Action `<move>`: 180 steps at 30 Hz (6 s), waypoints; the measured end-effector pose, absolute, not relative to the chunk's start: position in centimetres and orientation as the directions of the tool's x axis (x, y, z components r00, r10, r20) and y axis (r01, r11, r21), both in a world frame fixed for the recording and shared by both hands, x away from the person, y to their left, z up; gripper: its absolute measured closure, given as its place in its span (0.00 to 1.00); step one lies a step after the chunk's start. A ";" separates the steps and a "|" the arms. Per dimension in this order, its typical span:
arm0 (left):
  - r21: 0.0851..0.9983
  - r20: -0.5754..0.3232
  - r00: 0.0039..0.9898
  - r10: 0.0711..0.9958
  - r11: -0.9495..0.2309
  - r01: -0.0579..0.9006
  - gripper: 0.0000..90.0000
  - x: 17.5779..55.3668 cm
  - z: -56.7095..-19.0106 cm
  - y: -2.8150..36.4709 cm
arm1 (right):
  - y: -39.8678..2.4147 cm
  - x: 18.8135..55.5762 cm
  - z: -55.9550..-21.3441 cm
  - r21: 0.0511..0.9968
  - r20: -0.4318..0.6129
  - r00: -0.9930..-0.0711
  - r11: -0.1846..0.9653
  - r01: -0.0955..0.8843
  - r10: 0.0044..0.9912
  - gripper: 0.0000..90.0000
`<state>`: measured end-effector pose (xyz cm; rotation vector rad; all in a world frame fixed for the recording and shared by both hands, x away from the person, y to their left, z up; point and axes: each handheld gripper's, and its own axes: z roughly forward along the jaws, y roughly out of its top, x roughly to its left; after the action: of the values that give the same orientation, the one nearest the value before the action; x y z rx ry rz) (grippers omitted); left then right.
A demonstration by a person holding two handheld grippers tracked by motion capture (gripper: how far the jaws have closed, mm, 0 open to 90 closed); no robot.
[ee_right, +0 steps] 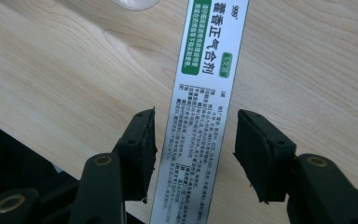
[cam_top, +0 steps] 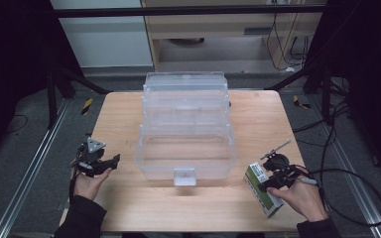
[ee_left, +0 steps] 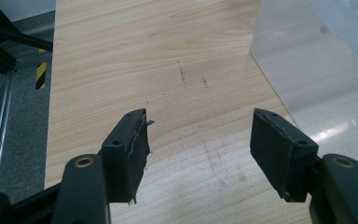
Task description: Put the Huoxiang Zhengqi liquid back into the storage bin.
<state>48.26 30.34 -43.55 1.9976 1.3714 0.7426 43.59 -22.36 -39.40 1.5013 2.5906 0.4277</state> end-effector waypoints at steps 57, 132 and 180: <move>0.723 0.113 0.304 0.946 -0.288 0.628 0.39 48.4 -43.8 30.4 | -22.6 44.6 -36.8 0.319 0.009 -0.461 0.434 0.842 0.887 0.71; 0.719 0.107 0.300 0.948 -0.283 0.635 0.39 48.5 -44.0 30.5 | -17.0 50.2 -25.7 0.610 -0.055 -0.694 0.574 0.546 0.718 0.72; 0.713 0.109 0.304 0.946 -0.287 0.639 0.38 48.7 -44.1 30.5 | -11.6 53.9 -28.2 0.514 -0.078 -0.945 0.825 0.235 0.318 0.71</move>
<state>48.67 30.53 -44.11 2.0213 1.4037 0.7216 53.94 -11.61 -28.18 0.4338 2.8465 0.7714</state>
